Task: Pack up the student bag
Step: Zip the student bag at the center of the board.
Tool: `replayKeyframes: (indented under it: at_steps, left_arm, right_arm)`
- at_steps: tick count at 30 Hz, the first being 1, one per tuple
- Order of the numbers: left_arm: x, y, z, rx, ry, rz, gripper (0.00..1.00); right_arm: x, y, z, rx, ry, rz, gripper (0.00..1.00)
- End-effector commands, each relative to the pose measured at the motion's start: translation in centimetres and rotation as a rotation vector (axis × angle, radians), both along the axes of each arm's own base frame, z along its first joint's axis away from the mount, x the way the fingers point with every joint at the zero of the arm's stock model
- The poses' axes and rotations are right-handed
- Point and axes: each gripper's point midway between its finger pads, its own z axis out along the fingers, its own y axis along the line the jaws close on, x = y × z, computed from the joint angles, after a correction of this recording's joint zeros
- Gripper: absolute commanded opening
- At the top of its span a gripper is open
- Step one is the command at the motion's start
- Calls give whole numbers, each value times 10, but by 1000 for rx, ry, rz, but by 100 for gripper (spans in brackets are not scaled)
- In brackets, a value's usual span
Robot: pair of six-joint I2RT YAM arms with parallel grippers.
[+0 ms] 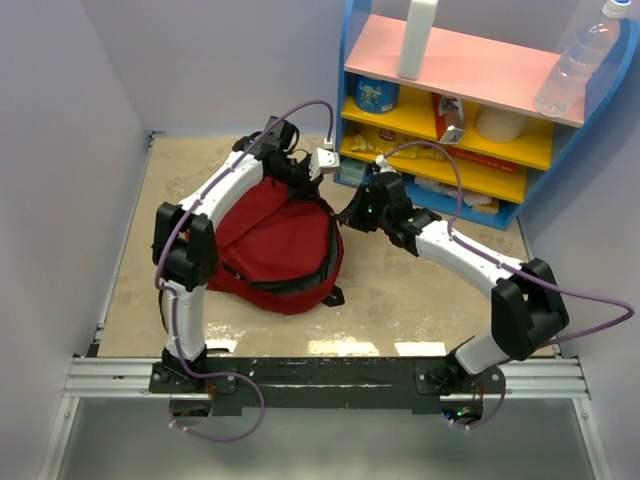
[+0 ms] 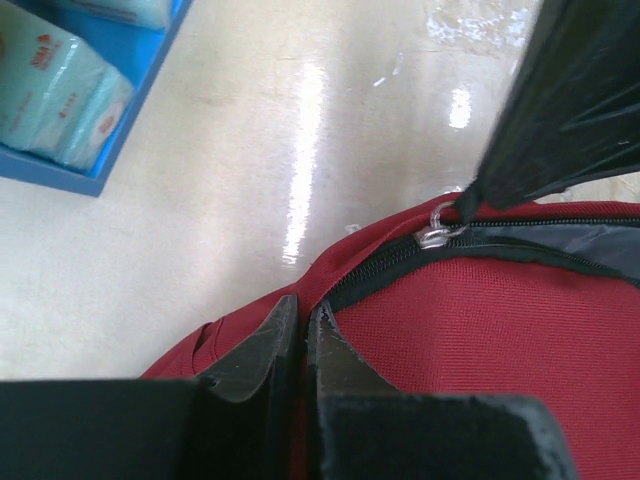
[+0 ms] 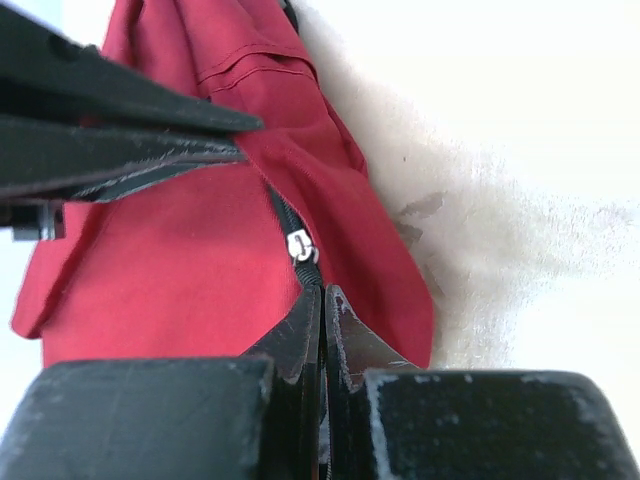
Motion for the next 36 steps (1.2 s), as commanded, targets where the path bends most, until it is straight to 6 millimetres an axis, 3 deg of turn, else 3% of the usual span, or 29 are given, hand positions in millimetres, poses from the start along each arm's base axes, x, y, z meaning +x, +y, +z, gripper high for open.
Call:
replayKeyframes:
  at_steps: [1, 8, 13, 21, 25, 29, 31, 33, 34, 35, 36]
  left_arm:
    - [45, 16, 21, -11, -104, 115, 0]
    - [71, 30, 29, -13, -135, 233, 0]
    - [78, 48, 26, 2, -118, 275, 0]
    - [74, 104, 16, 14, -49, 348, 0]
    - [51, 120, 7, 34, 25, 325, 0]
    - [15, 138, 0, 44, 146, 313, 0]
    - [7, 147, 7, 20, 159, 326, 0]
    - [8, 172, 9, -5, 167, 382, 0]
    - [10, 180, 9, -15, 177, 408, 7]
    - [16, 198, 13, -29, 176, 452, 13]
    - [18, 203, 12, -45, 197, 464, 21]
  right_arm:
    - [1, -16, 27, -11, -56, -31, 0]
    - [-10, -25, 41, -13, -68, -38, 0]
    - [-10, -34, 32, -53, -42, -53, 0]
    - [-3, -52, 15, -66, -8, -90, 0]
    - [12, -41, 15, -57, -6, -71, 0]
    - [31, -26, 19, -40, -11, -46, 0]
    - [43, -16, 25, -13, -34, -31, 0]
    - [49, -6, 30, 13, -46, -9, 0]
    - [55, 0, 38, 29, -64, -2, 0]
    - [59, 7, 33, 29, -57, 11, 0]
    - [61, 12, 33, 35, -54, 21, 0]
